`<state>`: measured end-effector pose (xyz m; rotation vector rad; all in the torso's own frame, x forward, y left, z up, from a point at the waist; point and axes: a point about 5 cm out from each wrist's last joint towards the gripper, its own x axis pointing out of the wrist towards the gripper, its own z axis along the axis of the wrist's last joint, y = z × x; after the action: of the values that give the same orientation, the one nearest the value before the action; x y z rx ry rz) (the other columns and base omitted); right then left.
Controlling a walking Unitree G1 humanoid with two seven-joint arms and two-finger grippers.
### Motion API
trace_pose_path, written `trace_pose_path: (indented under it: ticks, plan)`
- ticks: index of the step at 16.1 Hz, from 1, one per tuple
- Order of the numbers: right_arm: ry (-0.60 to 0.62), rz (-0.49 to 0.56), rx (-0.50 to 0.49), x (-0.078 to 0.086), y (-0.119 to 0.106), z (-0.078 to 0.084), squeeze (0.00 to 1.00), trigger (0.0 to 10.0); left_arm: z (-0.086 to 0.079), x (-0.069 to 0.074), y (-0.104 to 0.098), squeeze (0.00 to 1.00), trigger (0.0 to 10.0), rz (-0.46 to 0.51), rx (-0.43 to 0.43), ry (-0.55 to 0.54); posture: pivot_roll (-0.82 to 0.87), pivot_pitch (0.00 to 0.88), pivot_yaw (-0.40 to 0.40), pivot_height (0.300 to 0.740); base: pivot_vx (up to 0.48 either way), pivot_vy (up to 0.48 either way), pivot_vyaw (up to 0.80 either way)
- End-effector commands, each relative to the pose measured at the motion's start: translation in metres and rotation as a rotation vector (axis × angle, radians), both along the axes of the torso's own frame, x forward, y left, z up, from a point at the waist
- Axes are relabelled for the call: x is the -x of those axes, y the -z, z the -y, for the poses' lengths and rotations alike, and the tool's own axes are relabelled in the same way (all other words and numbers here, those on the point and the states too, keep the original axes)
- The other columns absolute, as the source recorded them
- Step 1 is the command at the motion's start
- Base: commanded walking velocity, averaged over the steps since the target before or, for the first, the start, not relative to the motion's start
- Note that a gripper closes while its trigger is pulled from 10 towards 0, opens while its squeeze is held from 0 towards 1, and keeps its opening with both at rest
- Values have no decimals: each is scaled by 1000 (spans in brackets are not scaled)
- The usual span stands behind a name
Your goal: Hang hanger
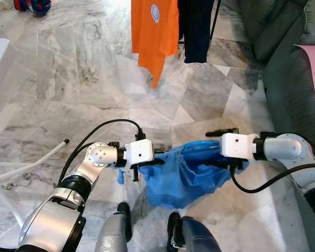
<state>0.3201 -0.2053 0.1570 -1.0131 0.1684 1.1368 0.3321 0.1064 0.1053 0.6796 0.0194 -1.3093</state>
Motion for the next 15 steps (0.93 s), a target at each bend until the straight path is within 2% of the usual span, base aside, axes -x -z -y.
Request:
trace_pose_path:
  ticks: [1,15]
  plan:
    - [2,-68,31,5,8,8,0,0,2,1,0,0,0,14,-19,29,-128,296,7,740,0,0,0]
    - [9,-80,35,5,9,11,0,0,2,2,0,0,0,16,-21,32,-128,296,7,740,0,0,0]
